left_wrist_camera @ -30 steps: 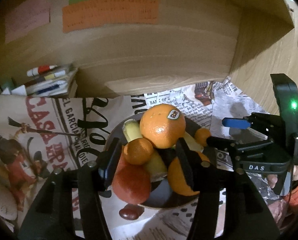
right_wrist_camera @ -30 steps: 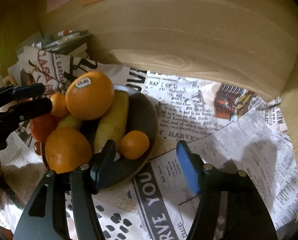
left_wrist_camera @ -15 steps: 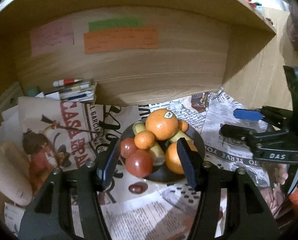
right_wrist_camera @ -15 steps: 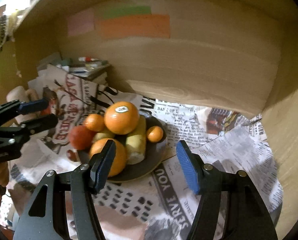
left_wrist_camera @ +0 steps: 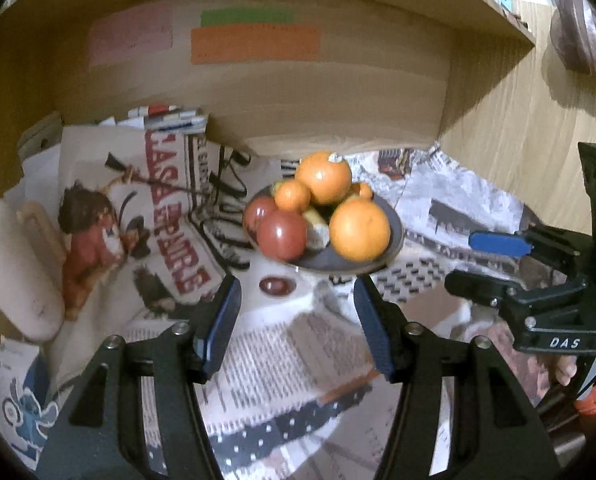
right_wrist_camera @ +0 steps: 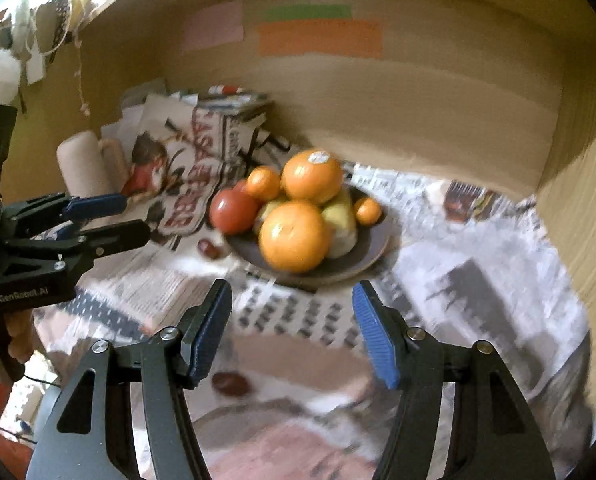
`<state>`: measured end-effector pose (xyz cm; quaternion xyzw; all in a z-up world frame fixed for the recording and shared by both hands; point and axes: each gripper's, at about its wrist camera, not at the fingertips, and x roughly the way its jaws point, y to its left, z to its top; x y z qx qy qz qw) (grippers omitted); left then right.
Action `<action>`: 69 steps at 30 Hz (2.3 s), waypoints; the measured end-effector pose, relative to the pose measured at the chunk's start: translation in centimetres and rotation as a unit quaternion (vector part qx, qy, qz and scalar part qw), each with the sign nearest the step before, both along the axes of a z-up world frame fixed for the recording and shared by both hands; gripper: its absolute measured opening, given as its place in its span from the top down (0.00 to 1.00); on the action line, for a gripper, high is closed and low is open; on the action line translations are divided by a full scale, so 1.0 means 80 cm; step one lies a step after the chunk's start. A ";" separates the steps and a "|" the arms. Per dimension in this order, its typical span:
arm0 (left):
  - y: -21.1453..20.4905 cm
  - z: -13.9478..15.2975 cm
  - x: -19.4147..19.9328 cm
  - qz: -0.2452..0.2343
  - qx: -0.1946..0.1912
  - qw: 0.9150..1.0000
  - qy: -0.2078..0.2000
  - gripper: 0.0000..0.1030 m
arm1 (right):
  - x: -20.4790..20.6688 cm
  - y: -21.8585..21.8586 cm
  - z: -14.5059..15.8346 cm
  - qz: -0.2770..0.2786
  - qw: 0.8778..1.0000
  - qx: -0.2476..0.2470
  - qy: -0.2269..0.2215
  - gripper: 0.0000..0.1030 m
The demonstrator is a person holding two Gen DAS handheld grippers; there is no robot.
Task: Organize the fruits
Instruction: 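Grasp the dark red date from the newspaper with the right gripper, then lower the date onto the plate with the right gripper and release it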
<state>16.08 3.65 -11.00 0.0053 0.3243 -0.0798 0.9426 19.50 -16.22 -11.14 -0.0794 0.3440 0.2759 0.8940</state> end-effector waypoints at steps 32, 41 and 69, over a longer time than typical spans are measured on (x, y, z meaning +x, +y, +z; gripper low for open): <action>0.015 -0.064 0.091 -0.013 -0.015 0.993 0.119 0.43 | 0.024 -0.015 -0.019 -0.014 0.999 0.003 0.035 0.74; 0.020 -0.078 0.132 -0.024 -0.031 0.987 0.155 0.65 | 0.058 -0.031 -0.017 -0.026 0.999 0.005 0.043 0.74; -0.023 0.011 0.152 -0.052 -0.029 0.996 0.059 0.72 | 0.131 -0.019 0.022 -0.007 1.000 0.005 -0.001 0.74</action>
